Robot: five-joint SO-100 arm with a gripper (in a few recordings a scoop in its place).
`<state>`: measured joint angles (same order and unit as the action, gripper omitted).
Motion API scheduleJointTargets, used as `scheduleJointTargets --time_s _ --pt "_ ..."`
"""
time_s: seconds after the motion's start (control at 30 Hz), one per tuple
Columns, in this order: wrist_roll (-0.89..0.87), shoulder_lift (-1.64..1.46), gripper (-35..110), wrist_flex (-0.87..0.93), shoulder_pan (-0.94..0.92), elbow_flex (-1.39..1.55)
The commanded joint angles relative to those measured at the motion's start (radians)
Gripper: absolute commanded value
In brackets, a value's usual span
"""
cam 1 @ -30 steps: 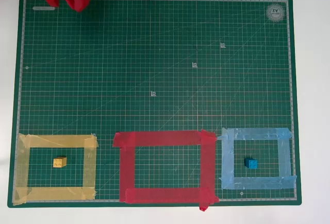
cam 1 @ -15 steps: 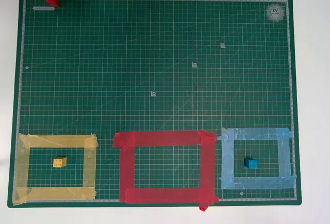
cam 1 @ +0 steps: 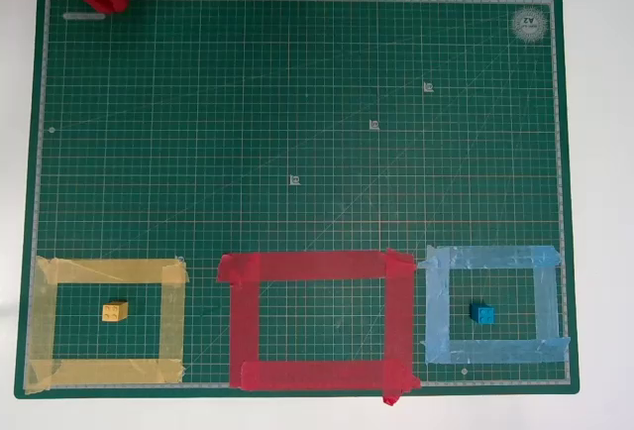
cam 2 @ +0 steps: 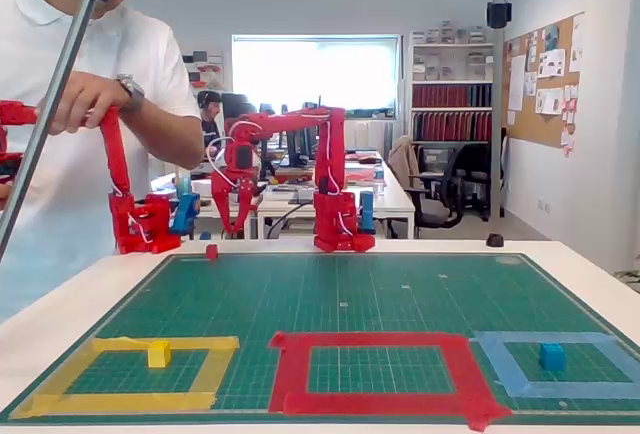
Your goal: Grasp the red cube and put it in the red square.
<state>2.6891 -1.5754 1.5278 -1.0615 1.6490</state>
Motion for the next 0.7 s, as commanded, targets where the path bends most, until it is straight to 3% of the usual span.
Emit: scheduleJointTargets --time_s 0.0,0.23,0.4,0.67 --pt "0.032 0.107 0 0.189 -0.035 -0.284" --pt "0.032 0.245 0 0.189 -0.094 -0.426" --pt "0.086 0.261 0 0.164 -0.14 -0.373" --pt "0.146 0.224 7 -0.054 -0.201 -0.201"
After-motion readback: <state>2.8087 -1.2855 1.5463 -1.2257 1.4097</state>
